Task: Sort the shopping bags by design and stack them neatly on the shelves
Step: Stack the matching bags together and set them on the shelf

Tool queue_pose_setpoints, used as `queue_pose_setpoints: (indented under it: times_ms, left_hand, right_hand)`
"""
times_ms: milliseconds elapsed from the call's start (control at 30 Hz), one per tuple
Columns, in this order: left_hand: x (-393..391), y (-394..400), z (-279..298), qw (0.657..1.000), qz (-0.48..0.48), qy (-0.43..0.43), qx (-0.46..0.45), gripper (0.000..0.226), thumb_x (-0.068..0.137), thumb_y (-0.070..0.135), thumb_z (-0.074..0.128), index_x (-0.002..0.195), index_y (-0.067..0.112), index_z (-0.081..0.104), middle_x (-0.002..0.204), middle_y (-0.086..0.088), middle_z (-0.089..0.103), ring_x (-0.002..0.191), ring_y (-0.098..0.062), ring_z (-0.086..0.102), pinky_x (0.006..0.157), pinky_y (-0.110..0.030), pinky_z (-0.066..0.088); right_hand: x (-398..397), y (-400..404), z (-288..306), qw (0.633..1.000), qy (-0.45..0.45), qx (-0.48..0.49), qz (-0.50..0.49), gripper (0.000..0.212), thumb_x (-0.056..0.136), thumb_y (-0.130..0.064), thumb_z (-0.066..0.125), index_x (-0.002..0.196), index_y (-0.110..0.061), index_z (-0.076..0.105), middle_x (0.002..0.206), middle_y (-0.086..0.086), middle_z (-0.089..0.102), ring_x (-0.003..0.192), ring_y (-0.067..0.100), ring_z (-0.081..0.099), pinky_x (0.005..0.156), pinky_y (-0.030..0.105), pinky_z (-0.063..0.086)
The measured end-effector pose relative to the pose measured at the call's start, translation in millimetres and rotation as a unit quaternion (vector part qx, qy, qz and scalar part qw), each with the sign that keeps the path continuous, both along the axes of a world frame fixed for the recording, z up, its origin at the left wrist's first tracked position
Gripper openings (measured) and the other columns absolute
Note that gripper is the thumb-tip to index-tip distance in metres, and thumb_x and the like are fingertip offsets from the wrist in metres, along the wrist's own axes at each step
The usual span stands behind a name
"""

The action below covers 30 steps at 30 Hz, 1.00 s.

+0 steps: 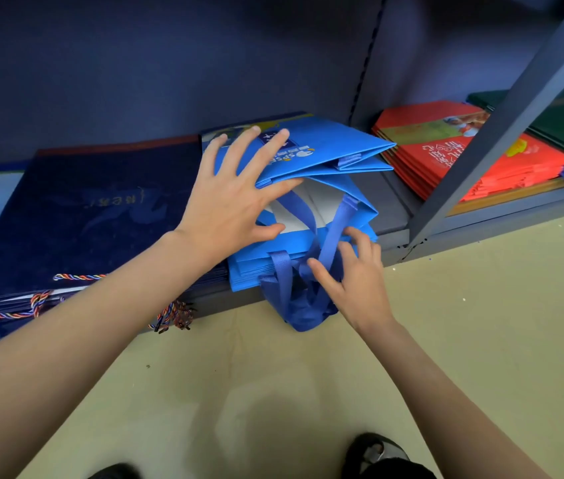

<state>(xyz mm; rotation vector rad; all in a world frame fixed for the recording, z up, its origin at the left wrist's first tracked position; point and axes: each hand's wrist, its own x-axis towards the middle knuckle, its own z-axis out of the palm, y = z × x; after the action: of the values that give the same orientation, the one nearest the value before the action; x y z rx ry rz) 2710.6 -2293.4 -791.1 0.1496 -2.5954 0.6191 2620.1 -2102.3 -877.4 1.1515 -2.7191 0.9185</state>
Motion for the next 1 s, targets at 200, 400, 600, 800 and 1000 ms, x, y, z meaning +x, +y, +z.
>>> queue_pose_setpoints:
  times_ms: [200,400,600,800,1000]
  left_hand:
    - [0.7,5.4,-2.9,0.999,0.002,-0.02,0.031,0.072,0.057,0.051,0.079,0.122,0.029,0.057,0.154,-0.011,0.025,0.136,-0.041,0.029,0.105,-0.057,0.029]
    - [1.2,11.1,-9.2,0.998,0.018,-0.047,0.025,0.074,0.056,0.053,0.08,0.121,0.029,0.058,0.153,-0.012,0.026,0.135,-0.041,0.031,0.103,-0.057,0.033]
    - [1.5,9.9,-9.2,0.998,0.026,-0.05,0.013,0.075,0.057,0.056,0.078,0.125,0.032,0.056,0.153,-0.011,0.026,0.136,-0.04,0.03,0.104,-0.056,0.032]
    - [2.6,10.6,-13.0,0.998,0.033,-0.059,-0.005,0.073,0.063,0.059,0.074,0.128,0.035,0.053,0.154,-0.01,0.025,0.136,-0.038,0.031,0.105,-0.055,0.032]
    - [3.4,10.8,-16.1,0.998,0.026,-0.055,-0.01,0.069,0.062,0.057,0.075,0.124,0.033,0.058,0.152,-0.01,0.029,0.134,-0.038,0.035,0.104,-0.055,0.034]
  right_hand:
    - [7.7,8.6,2.0,0.961,-0.143,-0.194,-0.133,0.051,0.074,-0.032,0.075,0.11,-0.006,0.05,0.11,0.001,0.043,0.107,0.024,0.049,0.09,0.028,0.041]
    - [10.8,-8.5,-3.8,0.931,-0.259,-0.149,-0.21,0.064,0.071,-0.031,0.078,0.117,-0.009,0.04,0.106,-0.003,0.054,0.113,0.028,0.044,0.09,0.038,0.041]
    - [7.8,-17.9,-8.2,0.941,-0.228,-0.019,-0.249,0.031,0.084,-0.023,0.063,0.109,-0.012,0.049,0.101,0.005,0.061,0.11,0.03,0.045,0.092,0.038,0.035]
    - [-4.8,5.8,-9.6,0.971,-0.02,0.094,-0.22,0.014,0.085,-0.018,0.056,0.088,-0.005,0.058,0.1,0.014,0.064,0.098,0.035,0.047,0.078,0.04,0.031]
    - [-8.5,13.4,0.8,0.985,0.137,0.035,-0.1,0.041,0.081,-0.025,0.038,0.099,-0.001,0.067,0.115,0.015,0.063,0.093,0.034,0.047,0.071,0.043,0.045]
